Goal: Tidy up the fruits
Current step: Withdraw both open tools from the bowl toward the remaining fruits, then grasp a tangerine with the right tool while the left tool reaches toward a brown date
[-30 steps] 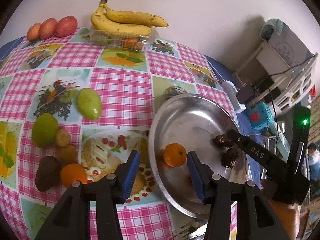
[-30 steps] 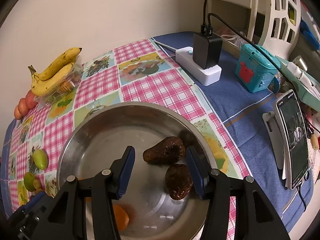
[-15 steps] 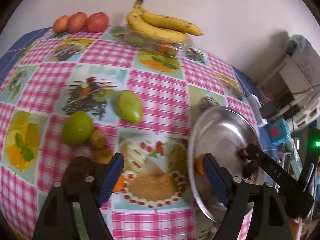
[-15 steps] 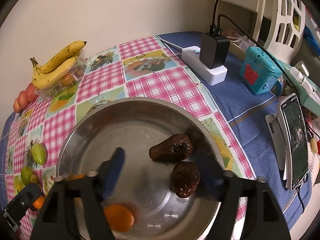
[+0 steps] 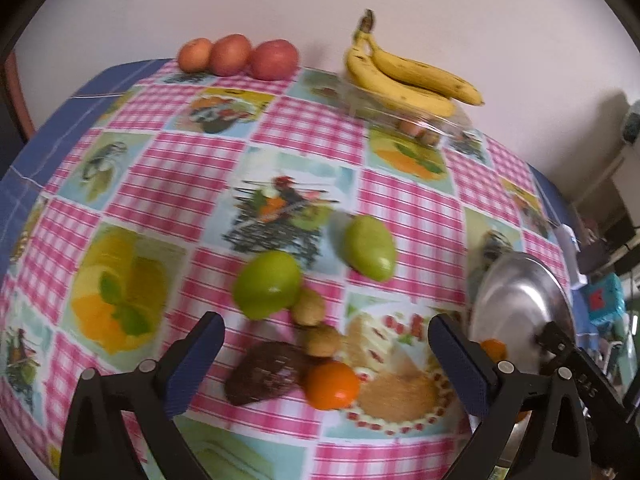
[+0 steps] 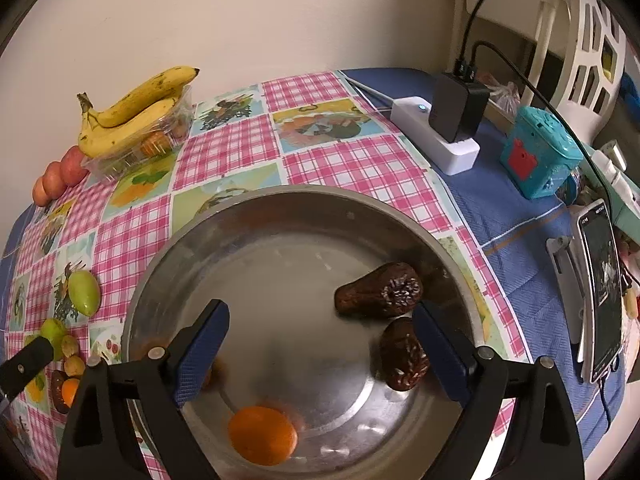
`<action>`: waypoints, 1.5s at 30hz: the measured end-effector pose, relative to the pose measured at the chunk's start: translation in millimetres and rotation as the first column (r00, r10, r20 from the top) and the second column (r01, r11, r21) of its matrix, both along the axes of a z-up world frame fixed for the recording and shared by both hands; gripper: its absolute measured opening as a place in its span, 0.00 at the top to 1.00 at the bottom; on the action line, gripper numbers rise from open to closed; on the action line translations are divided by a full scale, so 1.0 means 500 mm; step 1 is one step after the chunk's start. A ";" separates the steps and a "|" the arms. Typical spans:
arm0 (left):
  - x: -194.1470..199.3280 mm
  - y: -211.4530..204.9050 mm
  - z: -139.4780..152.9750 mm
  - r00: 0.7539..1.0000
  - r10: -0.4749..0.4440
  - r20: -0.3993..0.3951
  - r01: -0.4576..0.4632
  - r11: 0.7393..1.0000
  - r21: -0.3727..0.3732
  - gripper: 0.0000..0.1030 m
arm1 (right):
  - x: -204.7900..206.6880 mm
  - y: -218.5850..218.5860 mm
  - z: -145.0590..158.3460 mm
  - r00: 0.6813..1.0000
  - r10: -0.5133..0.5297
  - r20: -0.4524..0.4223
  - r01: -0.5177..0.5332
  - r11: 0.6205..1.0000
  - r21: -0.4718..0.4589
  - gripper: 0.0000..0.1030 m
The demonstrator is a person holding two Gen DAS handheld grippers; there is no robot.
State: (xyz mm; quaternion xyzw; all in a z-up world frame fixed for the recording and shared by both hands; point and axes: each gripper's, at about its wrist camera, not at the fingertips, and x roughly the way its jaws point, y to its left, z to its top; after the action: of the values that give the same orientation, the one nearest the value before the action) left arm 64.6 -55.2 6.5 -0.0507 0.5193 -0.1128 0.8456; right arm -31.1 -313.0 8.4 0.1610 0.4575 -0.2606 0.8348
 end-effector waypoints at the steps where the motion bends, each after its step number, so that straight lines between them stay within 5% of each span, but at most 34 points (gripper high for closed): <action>1: 0.004 0.011 0.001 1.000 0.015 0.004 -0.015 1.000 0.013 0.00 | 0.001 0.003 0.001 1.000 0.002 0.002 -0.002 1.000 -0.003 0.10; 14: 0.052 0.174 -0.005 0.977 0.212 -0.019 -0.211 0.977 0.031 0.00 | 0.044 0.083 0.032 0.992 0.096 0.077 -0.099 0.994 0.035 0.10; 24: 0.065 0.274 0.002 0.951 0.309 -0.007 -0.309 0.951 -0.011 0.00 | 0.092 0.214 0.068 0.955 0.262 0.137 -0.269 0.962 0.037 0.10; 32: 0.068 0.301 0.022 0.953 0.302 -0.035 -0.304 0.949 -0.080 0.00 | 0.120 0.306 0.070 0.934 0.343 0.096 -0.348 0.936 0.048 0.11; 35: 0.060 0.290 0.029 0.965 0.262 -0.007 -0.262 0.965 -0.025 0.00 | 0.142 0.335 0.084 0.928 0.370 0.048 -0.371 0.928 0.033 0.12; 39: 0.061 0.291 0.032 0.953 0.301 0.043 -0.304 0.950 0.068 0.00 | 0.211 0.354 0.112 0.913 0.406 0.034 -0.406 0.913 0.019 0.12; 43: 0.087 0.298 0.019 0.928 0.370 -0.032 -0.370 0.929 0.009 0.00 | 0.279 0.340 0.104 0.886 0.458 0.073 -0.461 0.887 0.026 0.12; 45: 0.084 0.294 0.018 0.925 0.377 -0.047 -0.377 0.926 0.003 0.00 | 0.301 0.334 0.079 0.885 0.465 0.009 -0.464 0.883 0.069 0.17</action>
State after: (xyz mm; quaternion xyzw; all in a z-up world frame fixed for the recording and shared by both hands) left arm 106.4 91.8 15.2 -0.1548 0.5191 0.0514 0.8390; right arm 119.5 -146.2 48.1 0.0745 0.4946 -0.0379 0.8651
